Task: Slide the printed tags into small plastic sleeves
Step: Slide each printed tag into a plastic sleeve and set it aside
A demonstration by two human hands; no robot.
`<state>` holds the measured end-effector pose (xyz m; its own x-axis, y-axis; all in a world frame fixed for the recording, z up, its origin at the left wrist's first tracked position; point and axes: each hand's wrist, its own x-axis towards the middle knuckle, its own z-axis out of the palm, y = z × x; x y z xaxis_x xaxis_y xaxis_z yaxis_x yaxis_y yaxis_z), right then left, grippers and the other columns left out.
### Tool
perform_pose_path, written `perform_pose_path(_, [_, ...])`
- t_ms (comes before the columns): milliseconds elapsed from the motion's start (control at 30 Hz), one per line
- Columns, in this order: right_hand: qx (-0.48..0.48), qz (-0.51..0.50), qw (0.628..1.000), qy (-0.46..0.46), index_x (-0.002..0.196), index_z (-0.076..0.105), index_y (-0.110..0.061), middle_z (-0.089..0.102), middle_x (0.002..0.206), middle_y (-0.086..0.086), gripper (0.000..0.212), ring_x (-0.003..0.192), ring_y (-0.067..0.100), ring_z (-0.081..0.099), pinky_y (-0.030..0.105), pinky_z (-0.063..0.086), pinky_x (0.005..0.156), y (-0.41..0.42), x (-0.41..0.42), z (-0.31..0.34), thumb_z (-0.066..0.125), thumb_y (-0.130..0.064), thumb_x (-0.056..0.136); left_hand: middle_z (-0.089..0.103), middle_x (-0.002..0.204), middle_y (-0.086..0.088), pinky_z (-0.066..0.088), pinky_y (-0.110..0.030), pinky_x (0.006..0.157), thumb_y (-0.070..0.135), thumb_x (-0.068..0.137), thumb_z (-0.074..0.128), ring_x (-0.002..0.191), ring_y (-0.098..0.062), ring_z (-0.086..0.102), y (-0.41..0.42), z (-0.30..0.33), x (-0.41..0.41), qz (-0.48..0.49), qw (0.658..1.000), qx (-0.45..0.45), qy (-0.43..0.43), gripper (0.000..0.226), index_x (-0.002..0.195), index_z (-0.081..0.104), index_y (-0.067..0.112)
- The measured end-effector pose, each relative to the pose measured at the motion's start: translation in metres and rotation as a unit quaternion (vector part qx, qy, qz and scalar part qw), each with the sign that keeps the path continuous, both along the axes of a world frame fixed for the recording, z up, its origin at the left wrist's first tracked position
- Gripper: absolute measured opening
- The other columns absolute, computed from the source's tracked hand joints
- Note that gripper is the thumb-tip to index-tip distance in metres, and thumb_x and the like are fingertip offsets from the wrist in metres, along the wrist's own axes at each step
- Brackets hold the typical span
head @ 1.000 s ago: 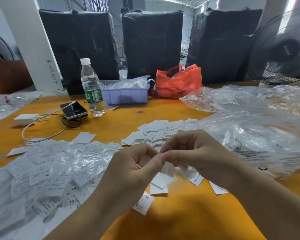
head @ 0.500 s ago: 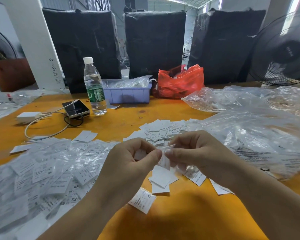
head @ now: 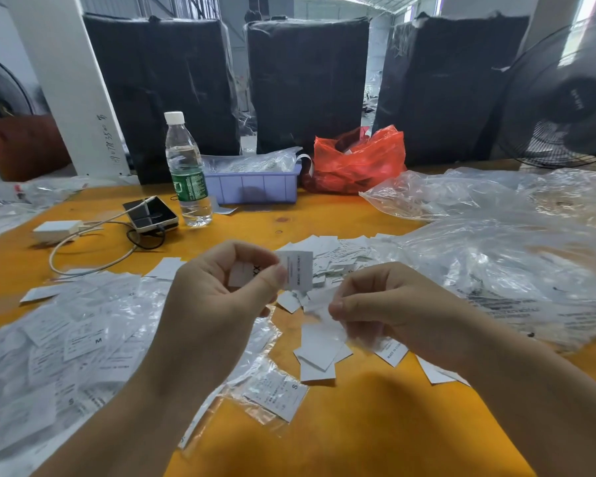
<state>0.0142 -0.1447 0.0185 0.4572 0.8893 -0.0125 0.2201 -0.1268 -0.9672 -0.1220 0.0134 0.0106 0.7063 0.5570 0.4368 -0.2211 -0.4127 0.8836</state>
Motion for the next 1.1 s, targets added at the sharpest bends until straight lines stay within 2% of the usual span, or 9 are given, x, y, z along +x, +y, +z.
perform_pose_path(167, [0.01,0.019,0.999,0.039,0.074,0.069,-0.008,0.063,0.062,0.007,0.011,0.051,0.013,0.054,0.022,0.045,0.052,0.0005,-0.0005,-0.0007,0.071,-0.011,0.084,0.072,0.08,0.016,0.054,-0.018,0.053,0.04,0.069,0.07,0.063,-0.008,0.066,-0.005,-0.0038,0.0029,0.001,1.0,0.002,0.006,0.016,0.084,0.069,0.035])
perform_pose_path(233, [0.01,0.024,0.999,0.045,0.072,0.069,-0.011,0.062,0.062,0.007,0.01,0.051,0.013,0.053,0.025,0.041,0.053,0.0009,-0.0014,0.0001,0.073,-0.014,0.08,0.071,0.083,0.018,0.054,-0.018,0.055,0.039,0.07,0.071,0.065,-0.009,0.066,-0.0055,-0.0055,0.0034,-0.003,1.0,0.0,0.014,0.021,0.09,0.066,0.036])
perform_pose_path(333, [0.014,0.026,0.999,0.045,0.07,0.069,-0.013,0.061,0.062,0.007,0.013,0.051,0.014,0.052,0.027,0.038,0.054,0.0011,-0.0016,0.0,0.072,-0.013,0.083,0.068,0.083,0.018,0.055,-0.017,0.058,0.032,0.078,0.074,0.071,-0.009,0.068,-0.0062,-0.0086,0.0049,-0.019,0.999,0.005,0.042,0.029,0.1,0.059,0.044])
perform_pose_path(467, [0.029,0.027,0.998,0.058,0.065,0.069,-0.014,0.061,0.061,0.007,0.012,0.049,0.013,0.051,0.02,0.042,0.051,0.0014,-0.0032,0.0012,0.071,-0.021,0.074,0.067,0.081,0.017,0.055,-0.019,0.058,0.02,0.083,0.074,0.066,-0.01,0.068,-0.0086,-0.0096,0.0057,-0.033,0.998,0.009,0.058,0.037,0.097,0.059,0.05])
perform_pose_path(600, [0.029,0.025,0.998,0.053,0.065,0.07,-0.016,0.061,0.061,0.005,0.019,0.05,0.013,0.051,0.02,0.045,0.051,0.0016,-0.0015,0.0002,0.068,-0.013,0.084,0.069,0.079,0.013,0.055,-0.019,0.055,0.014,0.085,0.072,0.064,-0.012,0.069,-0.0075,-0.008,0.0057,-0.03,0.998,-0.034,0.05,0.02,0.09,0.065,0.032])
perform_pose_path(733, [0.03,0.041,0.997,0.056,0.063,0.069,-0.018,0.062,0.061,0.002,0.019,0.052,0.013,0.051,0.02,0.045,0.053,0.0016,-0.0019,0.0,0.072,-0.014,0.082,0.072,0.077,0.004,0.055,-0.021,0.055,0.008,0.087,0.068,0.062,-0.014,0.068,-0.0068,-0.0057,0.0063,-0.061,0.991,-0.096,0.073,0.008,0.088,0.068,0.016])
perform_pose_path(867, [0.034,0.037,0.997,0.062,0.068,0.068,-0.013,0.061,0.06,0.003,0.012,0.053,0.014,0.051,0.02,0.045,0.051,0.0012,-0.0009,-0.0008,0.071,-0.023,0.071,0.072,0.076,0.004,0.055,-0.022,0.055,0.009,0.089,0.065,0.061,-0.013,0.066,-0.0046,-0.0035,0.0069,-0.061,0.99,-0.106,0.066,0.013,0.082,0.07,0.019])
perform_pose_path(1000, [0.039,0.043,0.997,0.058,0.07,0.068,-0.012,0.059,0.06,0.004,0.011,0.054,0.015,0.05,0.021,0.044,0.051,0.0011,-0.0002,-0.0029,0.074,-0.02,0.073,0.072,0.077,0.005,0.056,-0.024,0.059,0.013,0.09,0.062,0.067,-0.011,0.066,-0.0032,-0.0027,0.0071,-0.073,0.985,-0.147,0.055,0.023,0.076,0.074,0.027])
perform_pose_path(1100, [0.045,0.044,0.996,0.057,0.068,0.068,-0.014,0.059,0.062,0.004,0.012,0.052,0.013,0.051,0.02,0.044,0.051,0.0019,0.001,-0.0047,0.075,-0.016,0.078,0.072,0.082,0.003,0.056,-0.022,0.062,0.019,0.084,0.07,0.072,-0.008,0.065,-0.0036,-0.0035,0.0078,-0.114,0.982,-0.115,0.1,0.009,0.077,0.075,0.023])
